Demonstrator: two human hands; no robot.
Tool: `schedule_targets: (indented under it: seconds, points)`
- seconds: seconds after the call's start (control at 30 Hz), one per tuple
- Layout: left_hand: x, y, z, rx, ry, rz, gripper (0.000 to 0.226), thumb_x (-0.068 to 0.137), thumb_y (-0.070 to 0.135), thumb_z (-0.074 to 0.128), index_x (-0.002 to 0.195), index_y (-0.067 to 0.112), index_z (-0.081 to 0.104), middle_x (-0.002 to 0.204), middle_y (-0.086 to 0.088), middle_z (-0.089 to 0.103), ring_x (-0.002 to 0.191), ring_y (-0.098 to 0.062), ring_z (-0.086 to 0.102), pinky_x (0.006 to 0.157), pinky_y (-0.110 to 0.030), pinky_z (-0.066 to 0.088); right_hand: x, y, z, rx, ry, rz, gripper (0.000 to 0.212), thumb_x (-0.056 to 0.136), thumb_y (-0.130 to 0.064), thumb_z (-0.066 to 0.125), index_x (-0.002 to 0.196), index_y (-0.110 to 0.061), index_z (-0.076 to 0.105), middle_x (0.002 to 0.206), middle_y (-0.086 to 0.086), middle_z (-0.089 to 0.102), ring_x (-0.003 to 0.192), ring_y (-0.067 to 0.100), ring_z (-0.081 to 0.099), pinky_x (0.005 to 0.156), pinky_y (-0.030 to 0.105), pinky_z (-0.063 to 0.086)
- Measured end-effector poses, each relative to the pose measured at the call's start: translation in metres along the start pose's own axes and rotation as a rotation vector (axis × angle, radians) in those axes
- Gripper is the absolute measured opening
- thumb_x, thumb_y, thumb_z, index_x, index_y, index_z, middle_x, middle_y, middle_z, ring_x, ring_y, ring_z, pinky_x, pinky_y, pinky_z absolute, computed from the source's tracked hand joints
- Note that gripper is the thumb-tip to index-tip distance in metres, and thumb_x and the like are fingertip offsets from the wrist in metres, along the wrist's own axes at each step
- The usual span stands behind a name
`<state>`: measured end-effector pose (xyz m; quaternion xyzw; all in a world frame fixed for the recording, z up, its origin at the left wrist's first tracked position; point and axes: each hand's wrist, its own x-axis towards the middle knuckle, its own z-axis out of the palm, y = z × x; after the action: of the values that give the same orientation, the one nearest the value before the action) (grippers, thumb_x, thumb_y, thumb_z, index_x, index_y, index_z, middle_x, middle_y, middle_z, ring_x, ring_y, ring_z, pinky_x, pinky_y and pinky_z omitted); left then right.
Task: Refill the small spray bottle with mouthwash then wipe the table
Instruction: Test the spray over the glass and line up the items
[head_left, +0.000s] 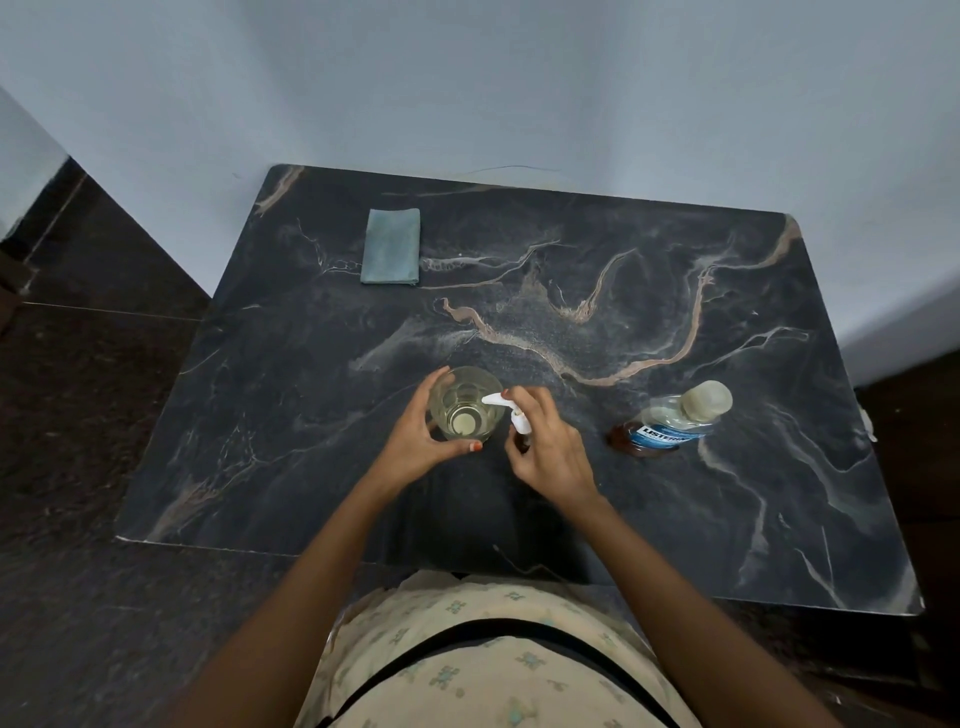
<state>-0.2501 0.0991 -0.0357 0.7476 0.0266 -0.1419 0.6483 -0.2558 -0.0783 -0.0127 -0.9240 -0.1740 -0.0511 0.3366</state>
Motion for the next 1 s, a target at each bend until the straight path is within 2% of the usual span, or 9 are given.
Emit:
schedule_targets:
  seconds: [0.13, 0.3, 0.4, 0.47, 0.57, 0.67, 0.83, 1.0]
  points:
    - [0.0004, -0.0011, -0.0002, -0.001, 0.007, -0.002, 0.095, 0.054, 0.02, 0.082, 0.131, 0.035, 0.029, 0.14, 0.004, 0.039, 0.127, -0.008, 0.041, 0.104, -0.029, 0.037, 0.002, 0.0002, 0.0018, 0.009, 0.004, 0.002, 0.059, 0.068, 0.003, 0.068, 0.11, -0.024, 0.036, 0.105, 0.015, 0.057, 0.072, 0.026, 0.062, 0.051, 0.035, 0.053]
    - [0.0014, -0.0025, -0.0011, 0.007, 0.007, 0.003, 0.093, 0.058, 0.012, 0.083, 0.131, 0.034, 0.029, 0.14, 0.003, 0.04, 0.127, -0.009, 0.041, 0.106, -0.031, 0.036, 0.0041, -0.002, 0.002, 0.017, 0.005, 0.018, 0.059, 0.069, 0.003, 0.067, 0.11, -0.026, 0.035, 0.104, 0.015, 0.055, 0.071, 0.026, 0.061, 0.053, 0.035, 0.053]
    - [0.0006, -0.0009, -0.0007, 0.005, 0.006, 0.006, 0.097, 0.051, 0.028, 0.084, 0.13, 0.035, 0.029, 0.138, 0.005, 0.041, 0.125, -0.006, 0.042, 0.102, -0.024, 0.037, 0.005, -0.0053, 0.0009, 0.035, 0.006, 0.034, 0.062, 0.073, 0.001, 0.064, 0.114, -0.029, 0.029, 0.109, 0.015, 0.054, 0.072, 0.028, 0.06, 0.057, 0.032, 0.048]
    - [0.0009, -0.0008, -0.0003, 0.006, 0.008, 0.004, 0.097, 0.05, 0.03, 0.082, 0.13, 0.035, 0.029, 0.138, 0.005, 0.04, 0.125, -0.006, 0.042, 0.101, -0.022, 0.038, 0.0052, -0.0054, -0.0002, 0.023, -0.001, 0.026, 0.062, 0.074, 0.0, 0.063, 0.116, -0.029, 0.028, 0.11, 0.014, 0.053, 0.072, 0.028, 0.06, 0.056, 0.032, 0.048]
    - [0.0012, -0.002, -0.0003, 0.0, 0.008, 0.004, 0.097, 0.051, 0.026, 0.084, 0.131, 0.033, 0.029, 0.138, 0.005, 0.041, 0.125, -0.007, 0.042, 0.102, -0.024, 0.037, 0.0043, -0.0031, -0.0001, 0.015, -0.002, 0.019, 0.061, 0.071, 0.002, 0.065, 0.113, -0.027, 0.031, 0.11, 0.015, 0.054, 0.07, 0.027, 0.061, 0.054, 0.032, 0.049]
    - [0.0019, -0.0032, -0.0006, -0.003, 0.0, 0.011, 0.094, 0.059, 0.01, 0.083, 0.133, 0.029, 0.028, 0.14, 0.0, 0.039, 0.124, -0.006, 0.041, 0.103, -0.024, 0.036, 0.0037, -0.0013, 0.0013, 0.009, -0.001, 0.024, 0.056, 0.07, 0.003, 0.065, 0.107, -0.026, 0.036, 0.106, 0.014, 0.056, 0.068, 0.026, 0.061, 0.053, 0.029, 0.046]
    - [0.001, -0.0028, -0.001, 0.008, -0.002, -0.001, 0.1, 0.047, 0.037, 0.081, 0.132, 0.032, 0.028, 0.14, 0.003, 0.04, 0.126, -0.006, 0.041, 0.103, -0.024, 0.036, 0.0038, -0.0011, -0.0005, 0.014, 0.006, 0.062, 0.058, 0.072, 0.004, 0.062, 0.11, -0.028, 0.032, 0.111, 0.012, 0.054, 0.069, 0.026, 0.06, 0.054, 0.032, 0.047]
    - [0.0015, -0.0033, -0.0006, 0.006, 0.0, -0.005, 0.096, 0.055, 0.018, 0.082, 0.134, 0.029, 0.028, 0.139, 0.004, 0.04, 0.126, -0.007, 0.041, 0.106, -0.029, 0.035, 0.0023, -0.0002, -0.0023, 0.026, 0.015, 0.039, 0.061, 0.074, 0.002, 0.063, 0.116, -0.027, 0.03, 0.117, 0.011, 0.052, 0.071, 0.024, 0.06, 0.054, 0.033, 0.048]
